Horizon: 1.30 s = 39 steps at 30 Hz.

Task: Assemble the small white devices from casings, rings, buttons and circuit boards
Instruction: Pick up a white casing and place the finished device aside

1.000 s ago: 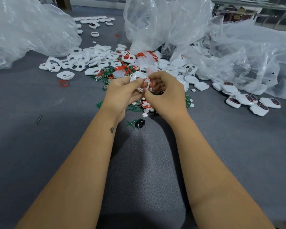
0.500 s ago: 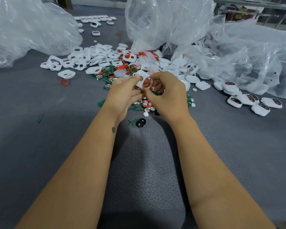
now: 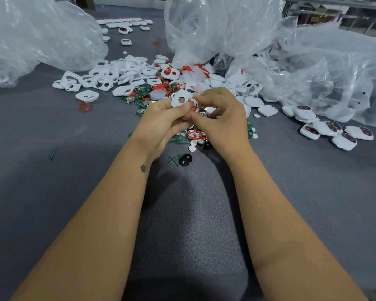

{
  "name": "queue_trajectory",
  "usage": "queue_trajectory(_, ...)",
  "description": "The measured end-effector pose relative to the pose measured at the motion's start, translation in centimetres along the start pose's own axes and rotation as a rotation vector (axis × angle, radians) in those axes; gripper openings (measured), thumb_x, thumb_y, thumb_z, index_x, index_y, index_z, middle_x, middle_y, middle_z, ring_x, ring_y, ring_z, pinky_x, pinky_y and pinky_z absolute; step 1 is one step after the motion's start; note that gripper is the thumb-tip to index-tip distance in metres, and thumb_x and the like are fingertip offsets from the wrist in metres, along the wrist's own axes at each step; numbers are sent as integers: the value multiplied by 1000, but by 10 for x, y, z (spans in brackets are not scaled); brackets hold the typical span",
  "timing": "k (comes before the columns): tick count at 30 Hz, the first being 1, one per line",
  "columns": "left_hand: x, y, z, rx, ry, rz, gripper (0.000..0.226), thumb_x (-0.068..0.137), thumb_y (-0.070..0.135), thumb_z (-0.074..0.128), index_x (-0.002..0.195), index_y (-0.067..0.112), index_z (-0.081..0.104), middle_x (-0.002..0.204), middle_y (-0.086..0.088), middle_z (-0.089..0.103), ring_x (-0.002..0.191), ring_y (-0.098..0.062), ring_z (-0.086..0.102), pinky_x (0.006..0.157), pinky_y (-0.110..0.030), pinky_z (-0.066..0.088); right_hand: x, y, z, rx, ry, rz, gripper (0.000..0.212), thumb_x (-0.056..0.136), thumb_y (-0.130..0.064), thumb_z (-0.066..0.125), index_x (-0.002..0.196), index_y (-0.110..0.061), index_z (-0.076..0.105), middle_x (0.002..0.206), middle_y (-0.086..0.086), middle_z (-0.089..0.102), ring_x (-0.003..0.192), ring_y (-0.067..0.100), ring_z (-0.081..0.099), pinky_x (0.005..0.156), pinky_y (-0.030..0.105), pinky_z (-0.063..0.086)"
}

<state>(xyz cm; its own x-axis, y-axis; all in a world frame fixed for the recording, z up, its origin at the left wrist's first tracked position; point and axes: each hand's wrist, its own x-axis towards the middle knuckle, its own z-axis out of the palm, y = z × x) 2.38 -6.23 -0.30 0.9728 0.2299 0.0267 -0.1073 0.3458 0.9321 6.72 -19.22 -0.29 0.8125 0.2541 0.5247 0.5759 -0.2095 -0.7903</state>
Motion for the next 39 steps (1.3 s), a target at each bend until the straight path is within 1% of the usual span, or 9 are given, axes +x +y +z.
queue_trajectory(5, 1, 0, 0, -122, 5, -10, 11, 95, 1, 53, 99, -3, 63, 87, -10, 72, 90, -24, 68, 73, -26, 58, -2, -2, -1, 127, -84, 81, 33, 80, -9, 75, 113, -14, 71, 111, -2, 69, 106, 8, 63, 90, 26, 52)
queue_trajectory(7, 1, 0, 0, -125, -1, 31, 14, 96, 0, 50, 99, 0, 64, 84, -6, 74, 84, -17, 71, 75, -26, 58, -1, -2, 0, 264, -108, 145, 29, 87, -9, 69, 115, -14, 70, 108, -4, 72, 104, 7, 65, 83, 20, 53)
queue_trajectory(11, 0, -1, -2, -113, -53, 84, 17, 97, 1, 50, 103, 6, 65, 89, 0, 76, 89, -12, 72, 78, -24, 56, 1, 0, 2, 525, -86, 229, 27, 89, 2, 63, 113, -11, 69, 95, -5, 73, 100, 10, 67, 92, 24, 52)
queue_trajectory(17, -2, -1, -3, -79, -137, 102, 20, 91, 8, 53, 109, 5, 63, 96, 0, 75, 96, -13, 70, 83, -24, 55, 3, -2, -3, 718, -117, 255, 30, 84, 11, 64, 106, -9, 66, 82, 1, 73, 79, 14, 68, 78, 23, 53)
queue_trajectory(23, -4, -1, -3, -15, -130, 96, 18, 95, 0, 50, 107, 5, 63, 92, 3, 76, 92, -10, 71, 80, -21, 56, 1, -5, -4, 644, -72, 255, 26, 81, 17, 64, 95, -4, 67, 77, -1, 72, 75, 9, 67, 72, 20, 54)
queue_trajectory(28, -3, -2, -2, 23, -123, 90, 21, 92, -5, 54, 109, 4, 63, 93, 0, 75, 94, -12, 71, 80, -21, 56, 1, -4, -4, 583, -44, 265, 23, 82, 13, 65, 97, -4, 68, 83, 4, 72, 80, 12, 69, 76, 23, 55)
queue_trajectory(33, -2, -5, 0, 193, -41, 169, 28, 89, -11, 58, 113, 2, 63, 97, -9, 73, 94, -20, 69, 87, -31, 57, 1, -1, -2, 521, -63, 292, 21, 85, 5, 67, 101, -8, 68, 84, 4, 74, 84, 14, 71, 79, 26, 56)
queue_trajectory(36, -1, -6, 1, 321, -7, 204, 28, 89, -11, 59, 113, 3, 63, 92, -6, 73, 86, -14, 70, 77, -25, 57, 2, 1, -2, 411, -62, 287, 21, 85, 3, 68, 104, -6, 68, 88, 11, 73, 84, 18, 69, 78, 31, 58)
queue_trajectory(39, -1, -6, 2, 360, 1, 216, 29, 87, -11, 61, 113, 3, 61, 91, -4, 74, 84, -13, 70, 74, -23, 56, 1, 0, 0, 296, -42, 289, 19, 85, 0, 69, 98, -13, 68, 80, 1, 72, 72, 10, 68, 63, 25, 58)
